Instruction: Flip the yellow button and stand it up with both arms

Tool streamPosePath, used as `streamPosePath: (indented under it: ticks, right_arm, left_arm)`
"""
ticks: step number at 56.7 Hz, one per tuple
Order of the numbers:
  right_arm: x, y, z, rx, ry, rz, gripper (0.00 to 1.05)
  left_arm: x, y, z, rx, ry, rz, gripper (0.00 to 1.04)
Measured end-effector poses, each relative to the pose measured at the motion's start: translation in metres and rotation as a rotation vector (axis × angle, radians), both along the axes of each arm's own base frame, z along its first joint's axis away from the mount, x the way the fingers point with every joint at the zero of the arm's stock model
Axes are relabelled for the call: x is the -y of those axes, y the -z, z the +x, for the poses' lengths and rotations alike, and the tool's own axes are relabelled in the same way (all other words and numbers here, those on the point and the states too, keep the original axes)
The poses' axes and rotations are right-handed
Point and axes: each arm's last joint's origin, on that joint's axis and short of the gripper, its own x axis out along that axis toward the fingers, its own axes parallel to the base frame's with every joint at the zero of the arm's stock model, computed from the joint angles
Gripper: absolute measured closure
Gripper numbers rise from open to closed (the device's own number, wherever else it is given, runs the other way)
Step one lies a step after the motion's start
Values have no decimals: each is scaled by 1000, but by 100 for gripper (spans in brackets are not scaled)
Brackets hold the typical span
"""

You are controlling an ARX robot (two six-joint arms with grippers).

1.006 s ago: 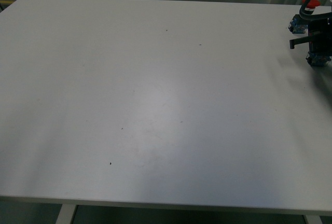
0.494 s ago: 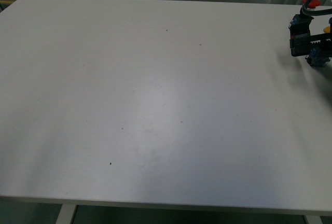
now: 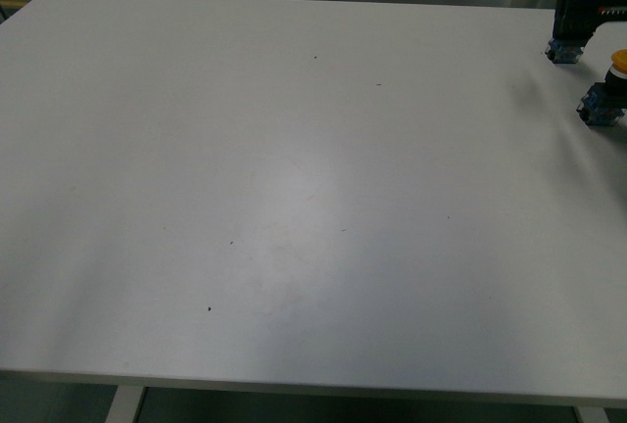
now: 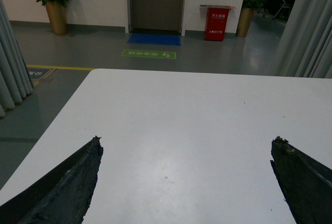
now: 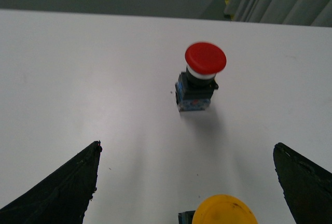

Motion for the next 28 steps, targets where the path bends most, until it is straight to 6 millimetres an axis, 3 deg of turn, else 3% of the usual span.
streamPosePath:
  ticks: [6,14,21,28]
  right_arm:
    - [-1,-17,-9,33,1,58,7]
    - [-2,-36,-35,68,-9,186,7]
    - [-1,-45,-39,102,-5,225,8]
    - [-8,-31,-67,319,-94,110,30]
  left_arm:
    - [0,0,0,0,0,0,7]
    - [0,0,0,0,0,0,7]
    - [0,0,0,1,0,0,7]
    - [0,0,0,0,0,0,7]
